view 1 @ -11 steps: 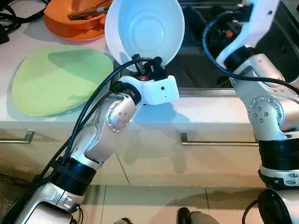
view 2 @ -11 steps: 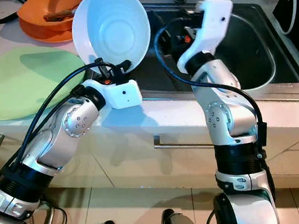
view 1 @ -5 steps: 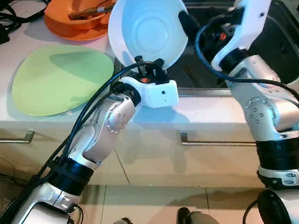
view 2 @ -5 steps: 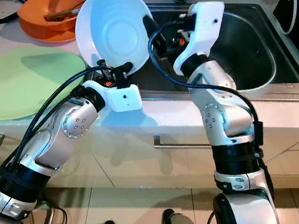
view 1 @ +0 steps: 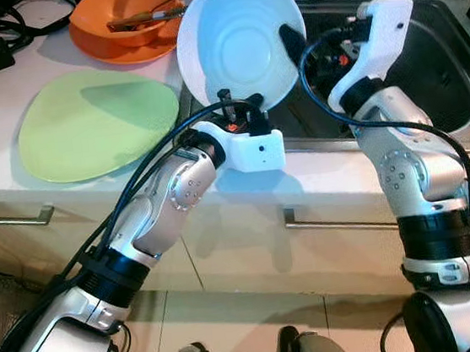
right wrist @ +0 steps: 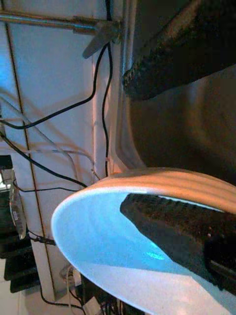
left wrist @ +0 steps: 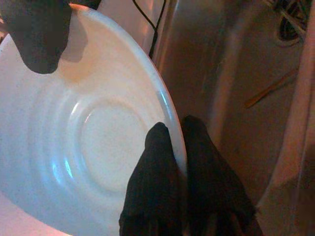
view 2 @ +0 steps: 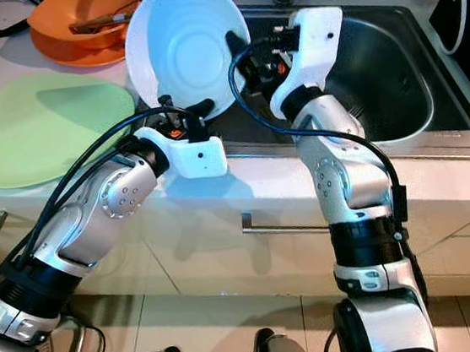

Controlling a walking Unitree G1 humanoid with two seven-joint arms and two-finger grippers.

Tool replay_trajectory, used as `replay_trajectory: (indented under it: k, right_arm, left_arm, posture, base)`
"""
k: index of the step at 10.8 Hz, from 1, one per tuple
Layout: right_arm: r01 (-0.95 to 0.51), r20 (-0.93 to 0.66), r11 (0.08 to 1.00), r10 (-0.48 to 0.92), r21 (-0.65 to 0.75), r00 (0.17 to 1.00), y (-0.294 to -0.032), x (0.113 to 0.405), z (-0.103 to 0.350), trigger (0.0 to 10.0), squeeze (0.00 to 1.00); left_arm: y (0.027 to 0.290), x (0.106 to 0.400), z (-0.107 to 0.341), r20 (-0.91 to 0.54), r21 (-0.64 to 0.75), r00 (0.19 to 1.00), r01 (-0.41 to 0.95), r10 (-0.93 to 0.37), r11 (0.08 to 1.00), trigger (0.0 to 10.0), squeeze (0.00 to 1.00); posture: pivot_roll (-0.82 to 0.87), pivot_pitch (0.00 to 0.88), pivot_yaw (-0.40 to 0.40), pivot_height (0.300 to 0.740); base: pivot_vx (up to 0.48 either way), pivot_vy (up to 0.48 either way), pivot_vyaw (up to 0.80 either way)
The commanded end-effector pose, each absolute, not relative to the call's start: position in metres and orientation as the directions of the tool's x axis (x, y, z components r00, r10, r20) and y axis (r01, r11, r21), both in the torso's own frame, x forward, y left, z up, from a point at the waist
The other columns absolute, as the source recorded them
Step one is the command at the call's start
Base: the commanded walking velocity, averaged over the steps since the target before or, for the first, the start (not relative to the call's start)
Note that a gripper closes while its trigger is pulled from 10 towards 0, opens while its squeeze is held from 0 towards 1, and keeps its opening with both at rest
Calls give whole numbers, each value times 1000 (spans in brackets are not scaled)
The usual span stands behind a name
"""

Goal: Kitchen organization

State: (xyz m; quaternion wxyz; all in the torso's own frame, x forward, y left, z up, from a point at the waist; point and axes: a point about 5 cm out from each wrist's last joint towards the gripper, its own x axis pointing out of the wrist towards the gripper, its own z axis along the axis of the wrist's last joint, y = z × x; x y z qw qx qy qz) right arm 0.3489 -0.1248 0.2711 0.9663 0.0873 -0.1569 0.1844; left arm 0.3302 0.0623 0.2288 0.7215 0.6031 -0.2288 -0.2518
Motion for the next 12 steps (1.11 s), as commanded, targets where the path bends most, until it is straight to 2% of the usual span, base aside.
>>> replay_trajectory:
  k: [1,12]
  right_arm:
    - [-369,338,925,319,95,886,-127,351,272,0,0]
    - [-380,336,921,332,86,881,-124,352,271,0,0]
  left_arm:
    - [56,325,233,40,989,743,68,-668,134,10000,0]
    - [55,327,236,48,991,745,48,-665,125,10000,0]
  posture:
    - [74,168,-33,740]
    - [74,181,-30,740]
  base:
    - [0,0,0]
    - [0,0,0]
